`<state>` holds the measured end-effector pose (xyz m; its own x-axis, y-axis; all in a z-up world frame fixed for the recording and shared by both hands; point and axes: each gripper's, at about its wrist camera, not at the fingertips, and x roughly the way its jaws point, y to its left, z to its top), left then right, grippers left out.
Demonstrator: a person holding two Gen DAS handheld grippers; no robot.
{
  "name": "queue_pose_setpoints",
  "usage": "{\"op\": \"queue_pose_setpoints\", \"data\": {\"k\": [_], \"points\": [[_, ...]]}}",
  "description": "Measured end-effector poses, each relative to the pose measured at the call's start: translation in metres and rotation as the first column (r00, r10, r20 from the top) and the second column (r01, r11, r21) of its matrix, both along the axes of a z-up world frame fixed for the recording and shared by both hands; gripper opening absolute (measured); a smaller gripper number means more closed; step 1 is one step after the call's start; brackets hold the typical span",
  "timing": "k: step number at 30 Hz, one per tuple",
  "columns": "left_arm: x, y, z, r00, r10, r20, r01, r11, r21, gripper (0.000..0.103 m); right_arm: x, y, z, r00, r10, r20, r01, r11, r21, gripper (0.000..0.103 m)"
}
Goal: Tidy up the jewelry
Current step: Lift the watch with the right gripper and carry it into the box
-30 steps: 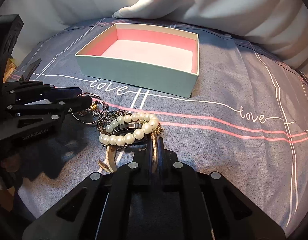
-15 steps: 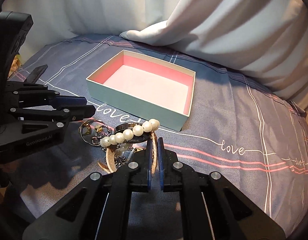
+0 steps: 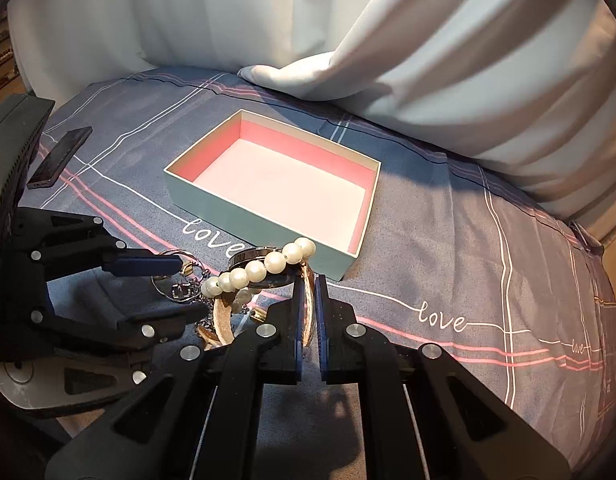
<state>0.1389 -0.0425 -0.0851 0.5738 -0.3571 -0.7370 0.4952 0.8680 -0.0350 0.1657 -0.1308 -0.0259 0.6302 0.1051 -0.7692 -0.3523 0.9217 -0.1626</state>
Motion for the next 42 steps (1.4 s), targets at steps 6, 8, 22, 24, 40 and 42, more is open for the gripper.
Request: {"op": "queue_pose_setpoints", "data": {"k": [6, 8, 22, 24, 40, 42], "points": [[0.006, -0.004, 0.003, 1.000, 0.003, 0.024, -0.003, 1.000, 0.003, 0.051, 0.003, 0.011, 0.002, 0.999, 0.043, -0.005, -0.044, 0.998, -0.047, 0.006], [0.007, -0.006, 0.002, 1.000, -0.006, 0.028, 0.006, 1.000, 0.002, 0.051, 0.004, 0.015, 0.004, 0.998, 0.057, 0.000, -0.057, 0.997, -0.058, 0.007], [0.012, -0.011, -0.009, 0.996, -0.082, 0.046, 0.084, 0.995, -0.048, 0.035, 0.007, 0.017, 0.007, 0.995, 0.101, -0.025, -0.104, 0.987, -0.119, 0.008], [0.015, -0.010, -0.010, 0.996, -0.085, 0.020, 0.086, 0.993, -0.075, 0.010, 0.006, 0.016, 0.007, 0.994, 0.103, -0.031, -0.106, 0.989, -0.106, 0.008], [0.022, 0.011, 0.053, 0.994, 0.009, 0.113, 0.004, 0.993, -0.114, 0.003, 0.020, 0.022, 0.027, 0.994, 0.102, 0.029, -0.100, 0.993, -0.055, 0.008], [0.024, 0.011, 0.063, 0.991, 0.019, 0.131, -0.004, 0.994, -0.110, 0.003, 0.023, 0.024, 0.034, 0.993, 0.103, 0.050, -0.101, 0.994, -0.049, 0.008]]}}
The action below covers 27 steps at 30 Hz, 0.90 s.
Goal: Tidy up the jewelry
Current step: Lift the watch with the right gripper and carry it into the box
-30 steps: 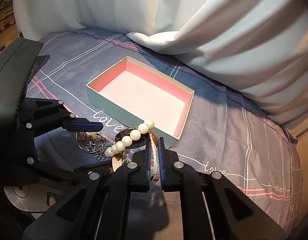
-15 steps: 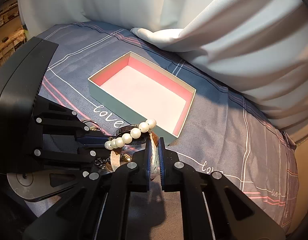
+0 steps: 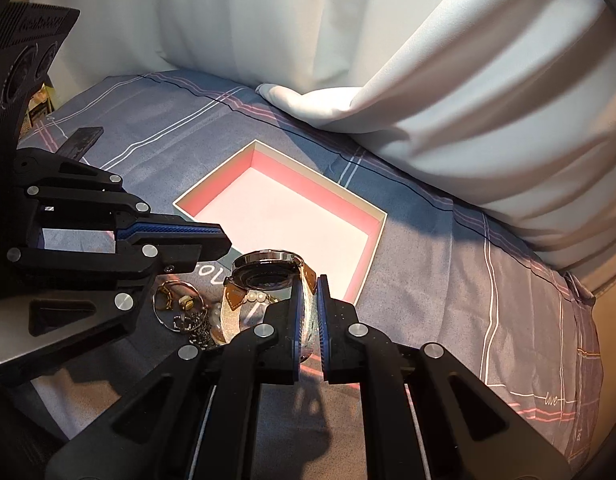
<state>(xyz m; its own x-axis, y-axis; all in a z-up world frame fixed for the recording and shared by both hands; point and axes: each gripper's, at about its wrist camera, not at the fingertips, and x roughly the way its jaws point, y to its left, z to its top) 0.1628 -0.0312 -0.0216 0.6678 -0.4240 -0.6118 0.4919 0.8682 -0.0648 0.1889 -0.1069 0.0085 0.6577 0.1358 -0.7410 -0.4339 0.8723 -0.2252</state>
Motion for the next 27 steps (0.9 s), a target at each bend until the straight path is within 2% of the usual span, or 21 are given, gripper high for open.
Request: {"op": "queue_pose_setpoints", "data": {"k": [6, 12, 18, 27], "points": [[0.010, 0.005, 0.014, 0.998, 0.058, 0.010, -0.058, 0.998, 0.004, 0.003, 0.016, 0.007, 0.015, 0.999, 0.003, 0.043, -0.004, 1.000, 0.018, 0.008], [0.047, 0.017, 0.015, 0.984, 0.176, -0.029, -0.176, 0.984, -0.007, 0.003, 0.048, 0.013, 0.008, 0.997, -0.046, 0.060, 0.045, 0.999, 0.019, 0.008], [0.080, 0.020, 0.013, 0.971, 0.230, -0.063, -0.230, 0.973, -0.001, 0.003, 0.080, 0.011, -0.009, 0.996, -0.092, 0.017, 0.091, 0.994, 0.066, 0.008], [0.103, 0.016, -0.002, 0.958, 0.255, -0.129, -0.255, 0.967, 0.013, 0.003, 0.104, 0.004, -0.032, 0.987, -0.156, -0.022, 0.158, 0.985, 0.077, 0.008]]}}
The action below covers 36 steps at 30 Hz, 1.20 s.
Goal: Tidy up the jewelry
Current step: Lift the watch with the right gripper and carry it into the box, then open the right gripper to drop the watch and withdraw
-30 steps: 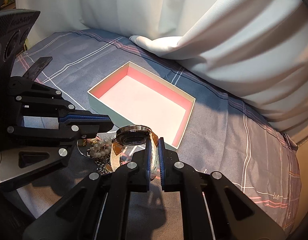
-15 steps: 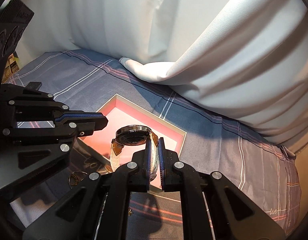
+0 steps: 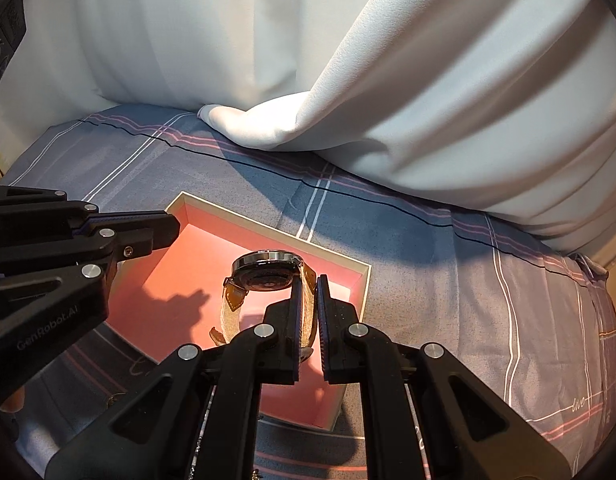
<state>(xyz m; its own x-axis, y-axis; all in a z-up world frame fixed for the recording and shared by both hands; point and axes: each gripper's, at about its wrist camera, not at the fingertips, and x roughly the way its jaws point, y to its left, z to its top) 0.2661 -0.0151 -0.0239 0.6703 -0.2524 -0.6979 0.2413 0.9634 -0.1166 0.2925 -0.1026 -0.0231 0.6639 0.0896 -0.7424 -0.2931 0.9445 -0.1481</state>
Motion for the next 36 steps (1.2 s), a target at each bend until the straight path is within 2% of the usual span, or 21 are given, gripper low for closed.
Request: {"op": "queue_pose_setpoints", "data": {"k": [16, 21, 22, 23, 24, 25, 26, 30, 33, 36], "points": [[0.020, -0.003, -0.033, 0.994, 0.016, -0.106, -0.014, 1.000, 0.012, 0.003, 0.009, -0.009, -0.032, 0.995, -0.016, -0.098, 0.016, 1.000, 0.001, 0.008], [0.020, -0.003, -0.033, 0.992, 0.002, -0.123, -0.002, 1.000, 0.002, 0.006, 0.006, -0.010, -0.034, 0.995, -0.018, -0.098, 0.017, 1.000, -0.009, 0.015], [0.020, -0.002, -0.033, 0.992, 0.001, -0.129, -0.002, 1.000, -0.006, 0.011, 0.005, -0.011, -0.032, 0.996, -0.019, -0.093, 0.018, 1.000, -0.010, 0.018], [0.019, -0.001, -0.031, 0.992, 0.008, -0.125, -0.010, 1.000, -0.008, 0.038, 0.002, -0.013, -0.029, 0.996, -0.020, -0.082, 0.019, 1.000, -0.008, 0.030], [0.016, 0.001, -0.028, 0.994, 0.021, -0.103, -0.022, 1.000, -0.009, 0.072, 0.000, -0.014, -0.026, 0.998, -0.025, -0.065, 0.025, 1.000, -0.011, 0.039], [0.011, 0.003, -0.022, 0.997, 0.036, -0.064, -0.036, 0.999, -0.013, 0.082, -0.004, -0.016, -0.022, 0.999, -0.029, -0.043, 0.029, 1.000, -0.013, 0.058], [0.006, 0.005, -0.017, 0.999, 0.043, -0.030, -0.044, 0.999, -0.018, 0.086, -0.008, -0.018, -0.018, 0.999, -0.030, -0.023, 0.030, 0.999, -0.012, 0.067], [-0.012, 0.008, 0.000, 0.999, 0.027, 0.024, -0.026, 0.999, -0.032, 0.096, -0.028, -0.028, -0.006, 0.999, -0.042, 0.014, 0.042, 0.999, -0.009, 0.071], [-0.030, 0.010, 0.006, 0.998, 0.004, 0.066, -0.001, 0.999, -0.040, 0.097, -0.047, -0.038, -0.002, 0.998, -0.054, 0.035, 0.054, 0.999, 0.004, 0.074], [-0.048, 0.012, 0.002, 0.997, -0.037, 0.071, 0.043, 0.995, -0.084, 0.097, -0.066, -0.046, -0.007, 0.998, -0.057, 0.022, 0.056, 0.998, 0.024, 0.074]]}}
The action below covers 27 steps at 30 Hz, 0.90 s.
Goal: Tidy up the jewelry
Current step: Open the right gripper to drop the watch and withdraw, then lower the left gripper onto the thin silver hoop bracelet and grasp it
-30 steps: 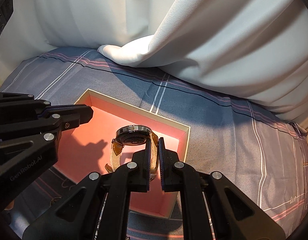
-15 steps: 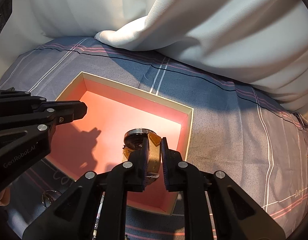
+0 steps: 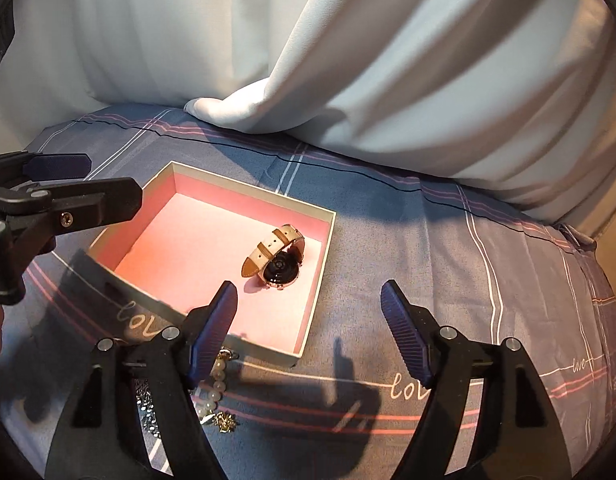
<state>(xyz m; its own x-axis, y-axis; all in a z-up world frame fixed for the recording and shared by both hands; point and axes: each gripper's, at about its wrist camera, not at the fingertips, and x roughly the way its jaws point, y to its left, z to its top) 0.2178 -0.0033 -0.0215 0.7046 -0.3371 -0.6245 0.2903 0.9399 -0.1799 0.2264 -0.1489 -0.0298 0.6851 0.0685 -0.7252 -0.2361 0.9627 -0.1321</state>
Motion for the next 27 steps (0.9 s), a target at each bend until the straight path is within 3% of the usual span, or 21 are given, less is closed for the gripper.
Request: {"op": "queue_pose_setpoints", "data": {"k": [2, 7, 14, 27], "points": [[-0.011, -0.001, -0.008, 0.999, -0.024, -0.023, 0.024, 1.000, 0.006, 0.097, -0.012, -0.003, -0.008, 1.000, -0.002, -0.019, 0.002, 1.000, 0.017, 0.074], [-0.040, -0.005, -0.038, 0.997, -0.031, -0.068, 0.038, 0.993, 0.109, 0.097, -0.036, -0.007, -0.036, 0.996, -0.003, -0.085, 0.006, 0.999, 0.045, 0.074], [-0.062, -0.006, -0.079, 0.989, -0.051, -0.137, 0.073, 0.984, 0.165, 0.097, -0.058, -0.005, -0.061, 0.989, 0.020, -0.145, -0.008, 0.997, 0.080, 0.074], [-0.052, -0.013, -0.113, 0.981, -0.057, -0.185, 0.102, 0.964, 0.247, 0.094, -0.061, 0.004, -0.080, 0.982, 0.038, -0.187, -0.027, 0.998, 0.060, 0.074]]}}
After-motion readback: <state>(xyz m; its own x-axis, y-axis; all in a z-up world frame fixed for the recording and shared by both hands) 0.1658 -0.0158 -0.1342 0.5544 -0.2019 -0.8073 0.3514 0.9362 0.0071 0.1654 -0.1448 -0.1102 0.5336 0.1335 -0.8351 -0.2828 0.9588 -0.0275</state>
